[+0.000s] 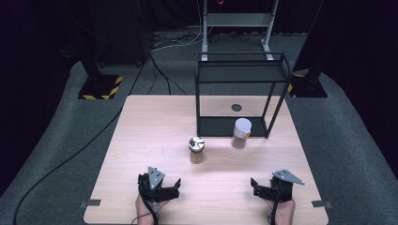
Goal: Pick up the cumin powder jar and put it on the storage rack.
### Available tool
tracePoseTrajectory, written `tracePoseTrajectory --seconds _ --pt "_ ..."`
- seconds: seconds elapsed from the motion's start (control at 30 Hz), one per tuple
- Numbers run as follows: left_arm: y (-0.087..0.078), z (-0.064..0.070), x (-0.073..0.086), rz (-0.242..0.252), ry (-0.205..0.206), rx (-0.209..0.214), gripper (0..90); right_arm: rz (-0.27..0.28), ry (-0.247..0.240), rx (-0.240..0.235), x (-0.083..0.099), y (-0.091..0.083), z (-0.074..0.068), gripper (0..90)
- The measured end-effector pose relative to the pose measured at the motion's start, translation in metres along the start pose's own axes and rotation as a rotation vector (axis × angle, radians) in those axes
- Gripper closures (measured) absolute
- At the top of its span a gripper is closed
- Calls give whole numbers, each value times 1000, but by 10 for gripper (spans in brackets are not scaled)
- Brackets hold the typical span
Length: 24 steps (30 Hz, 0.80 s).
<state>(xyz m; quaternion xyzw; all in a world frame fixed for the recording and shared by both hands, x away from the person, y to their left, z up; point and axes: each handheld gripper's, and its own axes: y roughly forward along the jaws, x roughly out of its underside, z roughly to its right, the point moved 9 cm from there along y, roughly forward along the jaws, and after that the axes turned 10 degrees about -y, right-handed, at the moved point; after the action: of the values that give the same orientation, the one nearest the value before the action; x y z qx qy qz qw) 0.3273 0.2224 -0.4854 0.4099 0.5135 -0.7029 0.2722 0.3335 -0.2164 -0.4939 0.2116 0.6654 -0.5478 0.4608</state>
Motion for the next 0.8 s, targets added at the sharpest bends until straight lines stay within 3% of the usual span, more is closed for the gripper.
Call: tracePoseTrajectory --seconds 0.13,0.33,0.53,0.8 --pt "3 8 1 0 8 3 0 19 -24 29 4 -2 -6 0" --pt "12 16 4 -19 18 9 0 66 -16 3 9 -5 -3 0" --pt "25 26 -3 -25 37 19 0 75 -24 9 10 -6 -5 0" --pt "46 33 -14 -25 26 43 0 88 -32 11 11 -7 -5 0"
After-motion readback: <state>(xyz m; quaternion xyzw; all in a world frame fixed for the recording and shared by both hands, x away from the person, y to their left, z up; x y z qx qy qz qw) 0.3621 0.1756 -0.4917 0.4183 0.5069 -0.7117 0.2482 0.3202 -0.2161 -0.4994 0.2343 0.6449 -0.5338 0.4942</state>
